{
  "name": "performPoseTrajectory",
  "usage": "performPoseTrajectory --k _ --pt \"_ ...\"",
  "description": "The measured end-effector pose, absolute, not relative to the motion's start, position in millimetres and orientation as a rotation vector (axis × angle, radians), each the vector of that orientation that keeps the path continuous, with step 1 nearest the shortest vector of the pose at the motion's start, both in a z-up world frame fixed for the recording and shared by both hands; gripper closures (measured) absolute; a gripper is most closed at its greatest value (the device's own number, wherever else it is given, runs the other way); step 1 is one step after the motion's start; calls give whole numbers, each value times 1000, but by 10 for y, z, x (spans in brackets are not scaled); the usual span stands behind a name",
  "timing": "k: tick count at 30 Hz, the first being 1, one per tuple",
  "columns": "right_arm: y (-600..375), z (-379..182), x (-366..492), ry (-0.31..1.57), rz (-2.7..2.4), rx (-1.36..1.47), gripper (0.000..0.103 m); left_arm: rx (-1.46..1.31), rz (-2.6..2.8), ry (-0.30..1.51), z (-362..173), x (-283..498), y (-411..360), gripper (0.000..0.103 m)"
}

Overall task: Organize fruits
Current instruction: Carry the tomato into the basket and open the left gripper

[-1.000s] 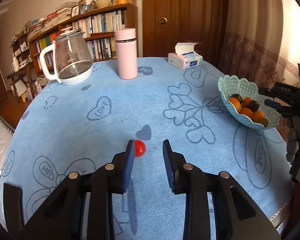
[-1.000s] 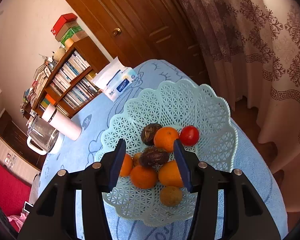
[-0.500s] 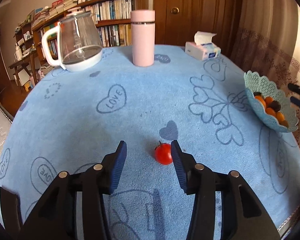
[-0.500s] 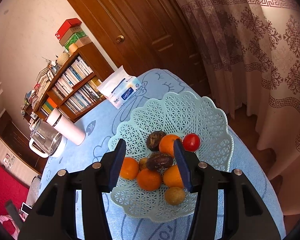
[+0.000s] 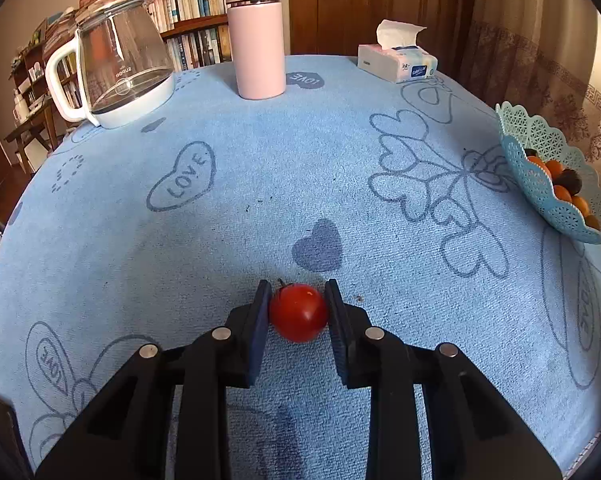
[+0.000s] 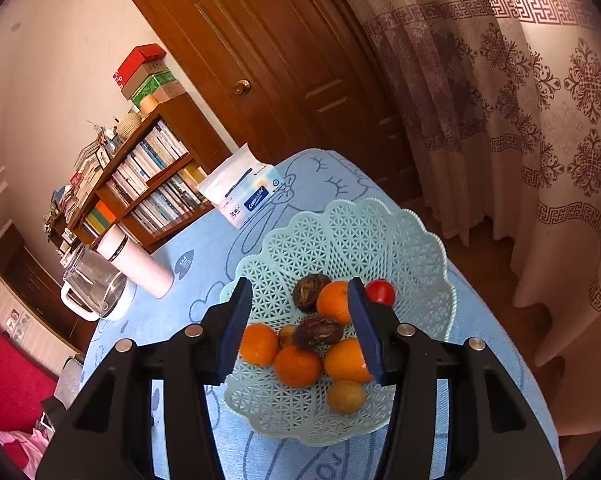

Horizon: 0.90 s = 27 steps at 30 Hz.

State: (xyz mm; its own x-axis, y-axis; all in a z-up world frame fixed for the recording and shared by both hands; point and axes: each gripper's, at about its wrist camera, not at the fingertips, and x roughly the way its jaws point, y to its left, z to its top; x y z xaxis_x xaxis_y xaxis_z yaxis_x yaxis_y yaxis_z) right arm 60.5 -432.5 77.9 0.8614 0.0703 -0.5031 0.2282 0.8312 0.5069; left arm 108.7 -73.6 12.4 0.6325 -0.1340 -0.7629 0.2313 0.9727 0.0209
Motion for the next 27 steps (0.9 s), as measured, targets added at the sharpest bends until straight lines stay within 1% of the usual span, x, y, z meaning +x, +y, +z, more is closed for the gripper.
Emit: performPoseTrajectory --k 9,18,27 --pt "-4432 839 538 503 -103 614 52 155 -259 832 238 1011 -991 76" --pt "-4624 932 453 456 -128 645 52 231 -403 751 577 884 -1685 76" --pt "-4764 969 382 434 -146 673 52 272 -522 700 740 883 -2416 76"
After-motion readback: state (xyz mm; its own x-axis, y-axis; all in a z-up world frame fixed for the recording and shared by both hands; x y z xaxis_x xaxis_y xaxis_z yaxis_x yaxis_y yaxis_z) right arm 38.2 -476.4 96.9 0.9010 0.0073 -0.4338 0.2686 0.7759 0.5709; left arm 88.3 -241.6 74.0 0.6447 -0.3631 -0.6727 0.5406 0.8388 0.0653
